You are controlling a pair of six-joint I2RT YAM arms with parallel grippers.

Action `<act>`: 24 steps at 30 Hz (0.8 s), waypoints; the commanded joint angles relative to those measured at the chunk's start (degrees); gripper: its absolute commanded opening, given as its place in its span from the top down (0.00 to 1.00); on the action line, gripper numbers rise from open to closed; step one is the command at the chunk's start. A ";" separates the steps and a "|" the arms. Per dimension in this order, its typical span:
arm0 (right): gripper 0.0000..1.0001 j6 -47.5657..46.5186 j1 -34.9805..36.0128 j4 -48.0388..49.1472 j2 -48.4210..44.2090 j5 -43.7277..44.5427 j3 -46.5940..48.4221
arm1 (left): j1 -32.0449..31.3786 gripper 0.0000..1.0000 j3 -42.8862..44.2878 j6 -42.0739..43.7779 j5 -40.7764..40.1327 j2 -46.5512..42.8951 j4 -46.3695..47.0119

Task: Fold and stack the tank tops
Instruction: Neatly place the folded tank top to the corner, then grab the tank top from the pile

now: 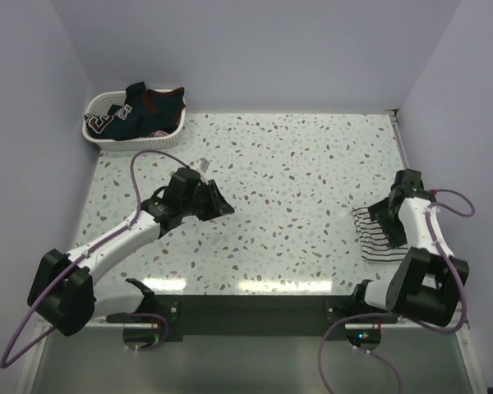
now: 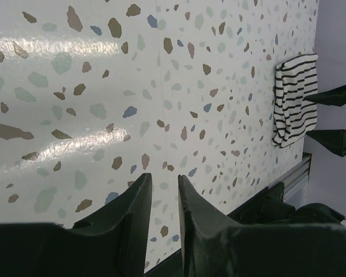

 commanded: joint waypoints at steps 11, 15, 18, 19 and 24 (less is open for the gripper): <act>0.01 0.29 45.46 5.98 -10.46 7.69 14.22 | 12.07 0.57 26.85 9.06 -20.99 9.49 -8.99; 0.01 -5.86 56.45 7.90 -1.14 8.67 22.93 | 18.92 0.46 39.14 11.08 -31.20 19.17 -10.93; 0.01 -10.17 60.25 12.20 3.70 2.62 24.17 | 24.55 0.44 46.01 11.52 -32.80 27.52 -10.93; 0.01 -11.23 61.21 13.26 5.63 1.03 24.52 | 26.91 0.43 50.82 11.61 -33.58 32.15 -11.54; 0.01 -13.79 63.50 17.22 8.72 -2.49 23.47 | 31.41 0.42 62.28 14.24 -36.13 43.70 -12.60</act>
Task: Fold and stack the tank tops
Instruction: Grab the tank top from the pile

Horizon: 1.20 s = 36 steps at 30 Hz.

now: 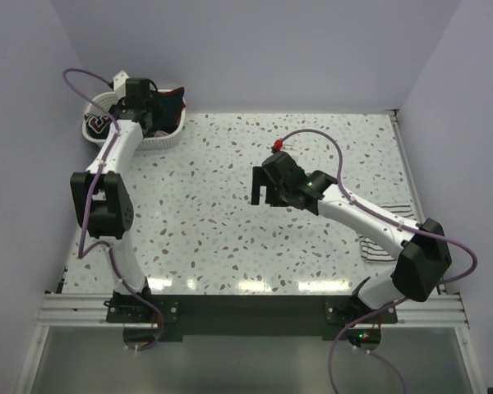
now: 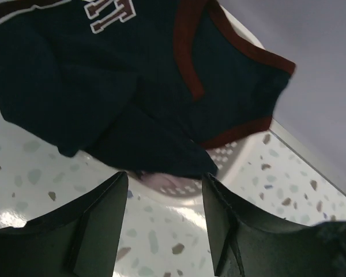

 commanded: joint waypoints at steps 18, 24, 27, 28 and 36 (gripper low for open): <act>0.02 -3.80 1.17 10.02 3.43 -7.17 -3.90 | 5.25 0.37 14.85 8.59 -15.14 17.30 -2.38; 0.02 -3.27 1.26 10.63 4.04 -7.09 -4.34 | 5.34 0.38 12.39 9.30 -18.92 15.81 -1.77; 0.02 -3.01 1.17 10.72 4.39 -6.91 -4.25 | 5.34 0.37 7.21 10.17 -18.49 11.77 2.80; 0.02 -3.01 1.26 10.72 4.74 -7.00 -4.16 | 5.34 0.37 5.98 10.70 -18.22 10.02 4.20; 0.02 -2.22 1.52 11.07 5.97 -7.44 -3.99 | 5.69 0.41 8.78 12.81 -19.01 13.34 3.25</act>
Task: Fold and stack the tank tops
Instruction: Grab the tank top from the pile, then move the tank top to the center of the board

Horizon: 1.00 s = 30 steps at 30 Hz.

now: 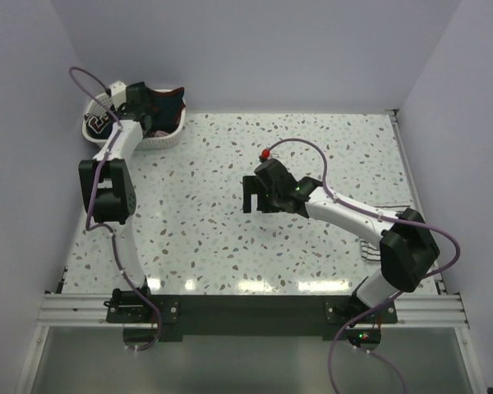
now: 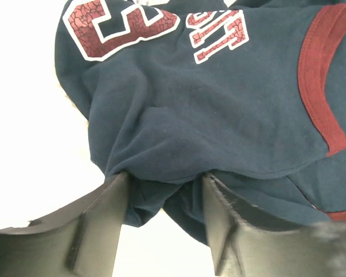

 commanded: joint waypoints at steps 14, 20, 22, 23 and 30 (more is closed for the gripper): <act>0.02 -0.47 0.41 -0.10 1.69 1.07 3.13 | 1.06 1.00 12.80 3.51 4.71 1.73 1.39; 0.02 -2.32 0.41 -2.48 3.54 4.31 8.57 | -4.02 1.00 23.87 7.28 8.24 -4.86 1.21; 0.02 -3.11 0.40 -4.66 3.72 7.12 11.81 | -7.54 1.00 27.39 8.86 8.68 -7.85 1.73; 0.02 -3.20 0.32 -5.46 3.63 8.27 13.05 | -8.86 1.00 28.18 10.18 8.76 -9.08 2.00; 0.02 -3.64 0.23 -10.30 -2.77 17.15 20.09 | -21.86 1.00 23.90 12.56 9.47 -25.32 6.57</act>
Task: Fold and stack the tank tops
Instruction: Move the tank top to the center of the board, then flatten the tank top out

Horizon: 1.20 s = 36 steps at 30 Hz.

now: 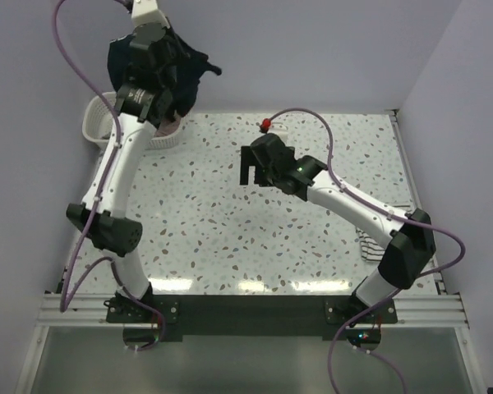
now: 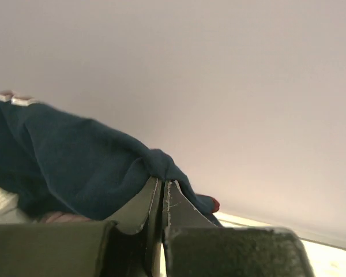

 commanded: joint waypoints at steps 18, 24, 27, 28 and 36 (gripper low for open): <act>0.02 8.01 0.49 -10.69 -25.01 9.97 -15.63 | -10.57 0.47 -65.01 -19.00 19.62 -33.54 11.14; 0.06 12.40 4.18 -7.45 -24.66 8.56 -26.08 | -10.66 0.55 -79.07 -23.48 23.39 -39.79 9.29; 0.09 13.99 7.95 -7.08 -22.38 9.25 -26.27 | -10.83 0.65 -84.27 -24.45 26.38 -41.20 7.37; 0.09 14.51 9.96 -8.04 -20.45 11.08 -25.92 | -11.10 0.68 -85.60 -24.63 26.82 -41.73 7.28; 0.13 23.39 13.68 -10.69 -18.41 13.04 -34.77 | -15.14 0.66 -98.17 -28.67 28.77 -49.46 2.80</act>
